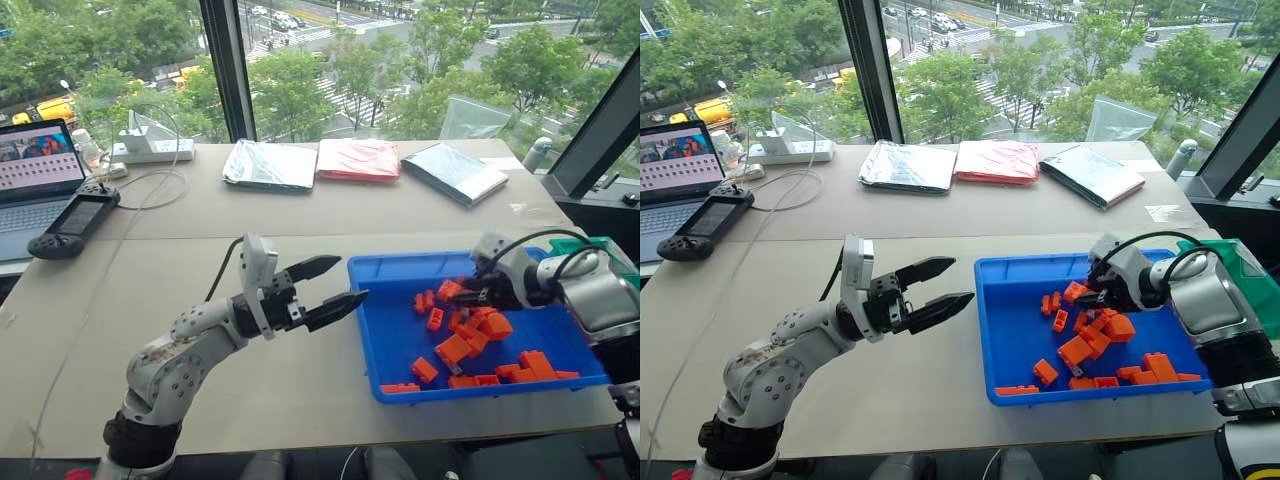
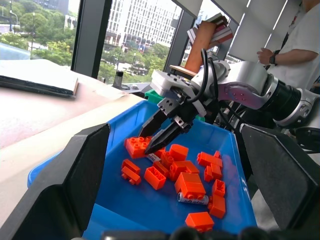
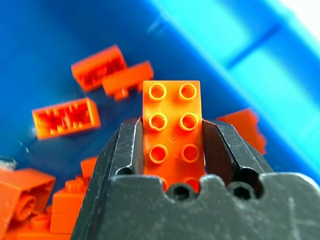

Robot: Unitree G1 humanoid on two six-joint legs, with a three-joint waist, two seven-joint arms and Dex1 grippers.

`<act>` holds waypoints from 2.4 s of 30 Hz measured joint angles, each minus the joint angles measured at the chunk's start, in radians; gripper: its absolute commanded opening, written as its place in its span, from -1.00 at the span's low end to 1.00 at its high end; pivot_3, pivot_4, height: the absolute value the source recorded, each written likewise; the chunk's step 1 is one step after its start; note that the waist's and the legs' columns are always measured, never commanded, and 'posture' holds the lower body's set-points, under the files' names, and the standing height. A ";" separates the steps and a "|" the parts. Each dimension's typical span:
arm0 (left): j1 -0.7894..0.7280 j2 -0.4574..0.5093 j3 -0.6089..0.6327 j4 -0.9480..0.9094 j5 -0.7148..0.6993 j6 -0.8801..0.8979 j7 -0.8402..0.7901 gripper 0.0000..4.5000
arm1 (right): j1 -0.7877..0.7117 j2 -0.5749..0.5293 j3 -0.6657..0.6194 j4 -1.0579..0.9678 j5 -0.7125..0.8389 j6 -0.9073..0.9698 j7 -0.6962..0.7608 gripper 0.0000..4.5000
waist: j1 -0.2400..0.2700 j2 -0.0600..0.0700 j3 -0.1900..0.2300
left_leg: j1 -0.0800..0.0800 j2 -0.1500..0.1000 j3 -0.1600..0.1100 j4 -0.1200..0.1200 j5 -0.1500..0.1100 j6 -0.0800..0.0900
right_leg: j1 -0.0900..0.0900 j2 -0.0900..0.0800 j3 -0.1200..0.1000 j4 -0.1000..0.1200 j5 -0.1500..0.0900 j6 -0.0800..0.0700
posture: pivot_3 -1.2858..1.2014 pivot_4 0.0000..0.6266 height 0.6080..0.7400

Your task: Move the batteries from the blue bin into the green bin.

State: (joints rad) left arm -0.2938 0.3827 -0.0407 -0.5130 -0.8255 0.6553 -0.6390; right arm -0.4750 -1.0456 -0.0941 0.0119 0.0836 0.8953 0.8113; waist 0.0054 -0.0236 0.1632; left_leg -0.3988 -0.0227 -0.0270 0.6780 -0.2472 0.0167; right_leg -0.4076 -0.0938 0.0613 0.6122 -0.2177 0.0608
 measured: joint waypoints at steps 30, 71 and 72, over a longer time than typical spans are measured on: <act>0.001 -0.008 -0.010 0.000 0.003 0.000 0.007 1.00 | 0.003 0.147 0.193 -0.130 0.067 0.065 -0.024 0.99 | -0.016 0.001 0.000 | 0.001 0.000 -0.001 0.000 0.000 0.000 | 0.000 0.001 0.002 0.001 0.000 0.000 | 0.03 -0.52 1.00; 0.013 -0.008 -0.019 0.003 0.019 -0.004 0.006 1.00 | -0.175 0.142 -0.168 -0.150 0.075 0.195 -0.236 -0.90 | -0.005 0.001 0.000 | -0.003 -0.001 0.000 0.000 0.000 0.000 | -0.004 0.000 0.002 0.001 0.000 0.000 | 0.03 -0.52 1.00; 0.012 -0.008 -0.019 0.003 0.020 -0.004 0.003 1.00 | -0.160 0.132 -0.177 -0.148 0.057 0.197 -0.263 -0.90 | -0.004 0.001 0.000 | -0.003 -0.001 0.000 0.000 0.000 0.000 | -0.004 0.000 0.002 0.001 0.000 0.000 | 0.03 -0.52 1.00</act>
State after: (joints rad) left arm -0.2818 0.3745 -0.0598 -0.5099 -0.8051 0.6516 -0.6361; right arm -0.6349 -0.9139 -0.2710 -0.1358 0.1408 1.0922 0.5482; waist 0.0011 -0.0224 0.1633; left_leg -0.4017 -0.0240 -0.0265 0.6779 -0.2471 0.0166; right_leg -0.4115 -0.0939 0.0632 0.6133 -0.2175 0.0610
